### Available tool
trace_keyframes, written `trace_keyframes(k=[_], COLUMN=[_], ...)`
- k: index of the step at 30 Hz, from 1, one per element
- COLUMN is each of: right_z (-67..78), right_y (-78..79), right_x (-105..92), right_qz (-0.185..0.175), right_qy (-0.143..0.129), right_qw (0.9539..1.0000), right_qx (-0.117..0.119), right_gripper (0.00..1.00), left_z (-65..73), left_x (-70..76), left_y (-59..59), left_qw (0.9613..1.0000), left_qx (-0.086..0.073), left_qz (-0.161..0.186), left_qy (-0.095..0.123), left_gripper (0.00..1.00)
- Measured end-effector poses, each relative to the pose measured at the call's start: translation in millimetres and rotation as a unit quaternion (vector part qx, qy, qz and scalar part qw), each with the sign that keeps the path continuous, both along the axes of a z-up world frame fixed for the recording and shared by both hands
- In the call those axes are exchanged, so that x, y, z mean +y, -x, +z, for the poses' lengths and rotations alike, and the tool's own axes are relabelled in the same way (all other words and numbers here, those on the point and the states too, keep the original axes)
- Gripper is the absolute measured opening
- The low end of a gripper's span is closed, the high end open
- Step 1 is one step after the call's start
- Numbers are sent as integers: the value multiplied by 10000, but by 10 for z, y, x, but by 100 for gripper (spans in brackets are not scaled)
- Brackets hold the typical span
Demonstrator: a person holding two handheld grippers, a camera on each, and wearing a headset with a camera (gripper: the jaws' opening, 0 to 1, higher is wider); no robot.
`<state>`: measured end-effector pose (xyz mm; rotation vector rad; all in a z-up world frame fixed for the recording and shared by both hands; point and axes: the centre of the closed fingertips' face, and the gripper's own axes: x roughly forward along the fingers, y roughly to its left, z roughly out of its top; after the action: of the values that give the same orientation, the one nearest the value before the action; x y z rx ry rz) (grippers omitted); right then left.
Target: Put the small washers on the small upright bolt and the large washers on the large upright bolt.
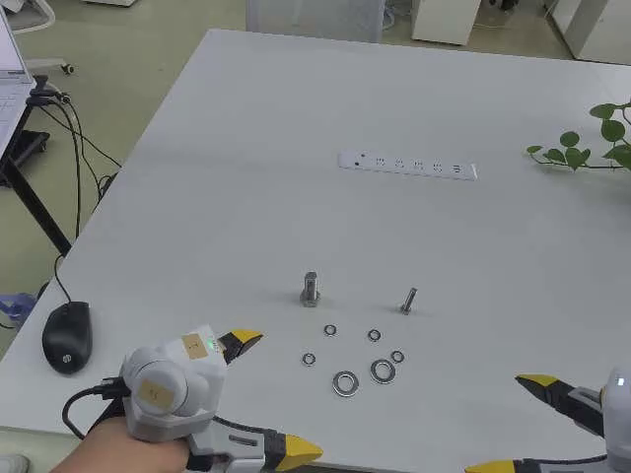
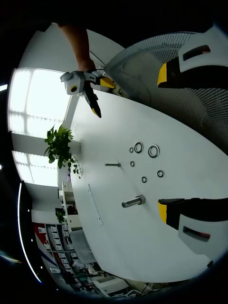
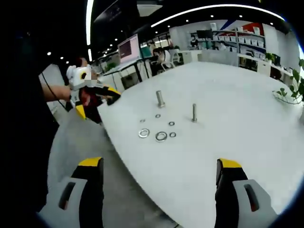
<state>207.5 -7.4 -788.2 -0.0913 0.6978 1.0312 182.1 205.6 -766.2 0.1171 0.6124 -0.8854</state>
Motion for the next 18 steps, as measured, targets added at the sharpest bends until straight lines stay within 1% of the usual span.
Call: trace_keyframes(k=[1,3,7,9,12,14,16,18], right_z=[-17,-14,-28,2,22,22,20,11], right_y=[5,-6,-9,-43,-87,-94,-97,-100], right_x=[3,16,18,5,-4,5,21,45], right_qz=[-12,13,49,-14,-99,-121,-93,-54], right_qy=[30,83,135,83,79,82,112,146], right_qw=[10000,9999,9998,9999,9997,9998,9997,9998], right_qx=[12,-126,-116,-110,-198,-168,-175,-161], right_gripper=[89,91,90,90,90,90,90,90], left_z=[0,2,13,20,25,16,-8,-32], left_x=[-8,-8,-15,-3,8,12,11,8], left_y=[-2,-20,-29,-32,-38,-36,-31,-19], left_qw=[10000,10000,10000,10000,10000,10000,9999,9999], left_qx=[19,4,-45,-14,-22,-12,-52,2], left_qz=[-3,-1,-41,-41,-43,-50,-96,-111], left_qy=[-19,-26,-23,-28,-30,-22,-71,-86], left_gripper=[94,94,94,94,94,94,95,96])
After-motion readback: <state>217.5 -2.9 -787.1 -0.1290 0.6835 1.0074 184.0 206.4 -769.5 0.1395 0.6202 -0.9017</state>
